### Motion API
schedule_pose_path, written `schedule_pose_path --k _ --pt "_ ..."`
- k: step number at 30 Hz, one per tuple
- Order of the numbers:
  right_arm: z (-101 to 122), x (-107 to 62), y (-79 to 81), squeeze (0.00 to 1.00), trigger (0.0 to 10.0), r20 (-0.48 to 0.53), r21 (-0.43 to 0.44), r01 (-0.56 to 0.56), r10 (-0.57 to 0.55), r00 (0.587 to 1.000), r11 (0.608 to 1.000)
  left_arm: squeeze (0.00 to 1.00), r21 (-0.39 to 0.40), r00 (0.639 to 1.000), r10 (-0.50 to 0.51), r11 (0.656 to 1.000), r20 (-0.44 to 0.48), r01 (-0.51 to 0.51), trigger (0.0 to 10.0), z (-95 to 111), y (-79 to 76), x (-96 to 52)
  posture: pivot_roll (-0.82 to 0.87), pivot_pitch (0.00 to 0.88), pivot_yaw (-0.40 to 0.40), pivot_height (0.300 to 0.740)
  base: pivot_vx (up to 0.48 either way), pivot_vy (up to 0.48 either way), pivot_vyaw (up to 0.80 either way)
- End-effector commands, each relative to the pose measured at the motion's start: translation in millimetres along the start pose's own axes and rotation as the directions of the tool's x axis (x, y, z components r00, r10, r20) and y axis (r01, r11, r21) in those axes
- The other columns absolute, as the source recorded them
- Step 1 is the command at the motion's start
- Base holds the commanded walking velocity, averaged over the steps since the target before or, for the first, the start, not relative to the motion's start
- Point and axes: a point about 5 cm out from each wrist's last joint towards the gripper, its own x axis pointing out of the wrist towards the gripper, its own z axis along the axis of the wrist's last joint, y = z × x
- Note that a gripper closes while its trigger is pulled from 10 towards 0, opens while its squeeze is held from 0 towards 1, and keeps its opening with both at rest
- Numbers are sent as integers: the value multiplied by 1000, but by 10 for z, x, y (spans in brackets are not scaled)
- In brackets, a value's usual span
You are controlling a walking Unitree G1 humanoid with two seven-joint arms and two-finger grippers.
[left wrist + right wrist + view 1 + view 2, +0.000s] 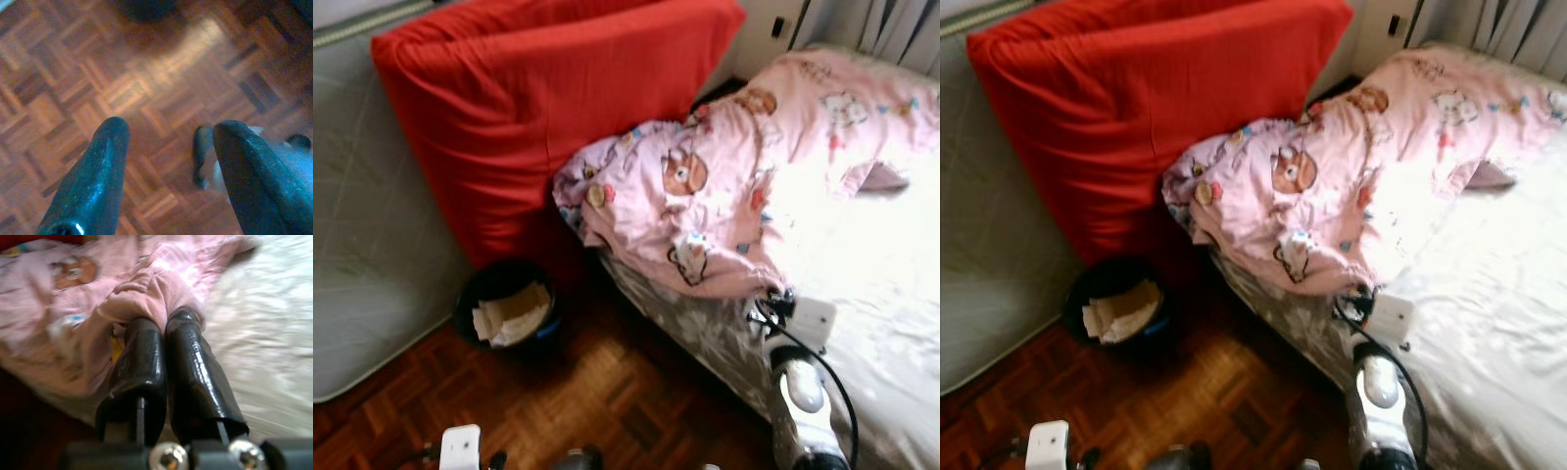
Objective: Clean up the room
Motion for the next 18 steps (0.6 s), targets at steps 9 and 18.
schedule_pose_path --k 9,18 --pt "-9 -76 6 0 10000 5 1 -9 9 1000 1000 0 4 999 21 1000 -29 -21 10000 -90 62 -40 62 175 -3 740 -160 0 0" --pt "-2 -105 -23 0 10000 20 1 -10 10 1000 1000 0 15 999 14 1000 -33 -13 10000 -94 51 -40 66 175 -4 740 0 0 0"
